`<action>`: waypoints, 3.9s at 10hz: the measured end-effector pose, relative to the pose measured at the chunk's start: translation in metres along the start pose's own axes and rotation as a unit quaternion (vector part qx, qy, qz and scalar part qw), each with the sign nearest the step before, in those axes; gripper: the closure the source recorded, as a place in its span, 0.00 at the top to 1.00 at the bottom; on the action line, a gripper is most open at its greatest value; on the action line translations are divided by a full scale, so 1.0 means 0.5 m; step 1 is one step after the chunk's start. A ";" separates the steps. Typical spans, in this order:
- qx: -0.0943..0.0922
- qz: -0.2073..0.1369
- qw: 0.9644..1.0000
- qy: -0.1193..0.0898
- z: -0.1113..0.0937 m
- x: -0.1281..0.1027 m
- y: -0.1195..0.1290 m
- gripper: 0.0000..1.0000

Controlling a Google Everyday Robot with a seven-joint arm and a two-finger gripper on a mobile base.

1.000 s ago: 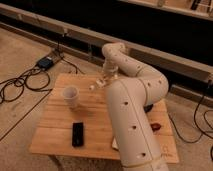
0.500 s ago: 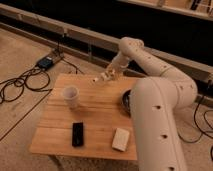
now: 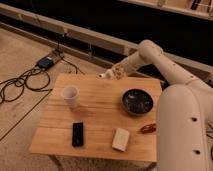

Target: Stand the bottle upright

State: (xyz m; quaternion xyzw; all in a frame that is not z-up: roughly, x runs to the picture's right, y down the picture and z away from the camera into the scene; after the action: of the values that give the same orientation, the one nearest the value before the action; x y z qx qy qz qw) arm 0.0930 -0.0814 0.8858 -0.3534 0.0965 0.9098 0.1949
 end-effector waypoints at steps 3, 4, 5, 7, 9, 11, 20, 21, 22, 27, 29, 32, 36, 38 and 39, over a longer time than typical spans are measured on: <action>-0.038 0.038 0.998 0.040 -0.008 -0.027 -0.058 0.16; -0.053 0.049 0.996 0.052 -0.008 -0.034 -0.067 0.16; -0.061 0.052 0.995 0.057 -0.009 -0.041 -0.074 0.16; -0.064 0.053 0.995 0.059 -0.009 -0.043 -0.076 0.16; -0.064 0.052 0.995 0.060 -0.007 -0.041 -0.074 0.16; -0.064 0.053 0.995 0.059 -0.009 -0.044 -0.077 0.16; -0.075 0.146 0.984 0.070 -0.029 -0.097 -0.088 0.16; -0.080 0.166 0.980 0.073 -0.032 -0.113 -0.085 0.16; -0.084 0.179 0.977 0.076 -0.031 -0.122 -0.079 0.16; -0.123 0.271 0.947 0.119 -0.024 -0.171 -0.065 0.16; -0.142 0.296 0.935 0.131 -0.019 -0.193 -0.070 0.16; -0.183 0.328 0.916 0.144 -0.003 -0.235 -0.082 0.16; -0.242 0.374 0.881 0.161 0.017 -0.292 -0.117 0.16; -0.261 0.395 0.865 0.168 0.028 -0.312 -0.137 0.16; -0.271 0.406 0.856 0.172 0.030 -0.321 -0.144 0.16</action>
State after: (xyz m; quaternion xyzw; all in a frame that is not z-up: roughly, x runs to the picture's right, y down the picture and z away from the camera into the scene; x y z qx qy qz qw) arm 0.2225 -0.0575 1.0033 -0.4727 0.0133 0.8229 -0.3150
